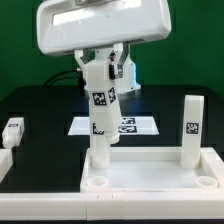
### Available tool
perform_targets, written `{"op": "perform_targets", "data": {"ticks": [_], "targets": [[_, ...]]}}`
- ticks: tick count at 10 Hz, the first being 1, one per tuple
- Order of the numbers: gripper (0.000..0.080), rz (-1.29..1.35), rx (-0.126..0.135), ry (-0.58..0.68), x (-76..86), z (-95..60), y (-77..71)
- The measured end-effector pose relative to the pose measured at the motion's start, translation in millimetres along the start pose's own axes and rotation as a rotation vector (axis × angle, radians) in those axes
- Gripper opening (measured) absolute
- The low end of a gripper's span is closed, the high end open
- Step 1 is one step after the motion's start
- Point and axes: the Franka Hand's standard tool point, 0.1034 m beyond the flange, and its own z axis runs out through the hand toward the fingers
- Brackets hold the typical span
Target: Assemble desk
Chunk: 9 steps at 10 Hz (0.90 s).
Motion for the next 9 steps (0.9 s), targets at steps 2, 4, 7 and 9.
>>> {"op": "perform_targets", "data": {"ticks": [2,4,7,9], "targets": [[0.0285,-0.028,-0.001,-0.007,-2.9,0.6,-6.6],[0.0285,-0.192,-0.024,-0.043,-12.5,-1.1,-57.0],[0.0285,-0.231,-0.021,-0.056,-25.2,5.6,-91.1],[0.0285,-0.231,-0.022,-0.056,-25.2,6.1,-91.5]]}}
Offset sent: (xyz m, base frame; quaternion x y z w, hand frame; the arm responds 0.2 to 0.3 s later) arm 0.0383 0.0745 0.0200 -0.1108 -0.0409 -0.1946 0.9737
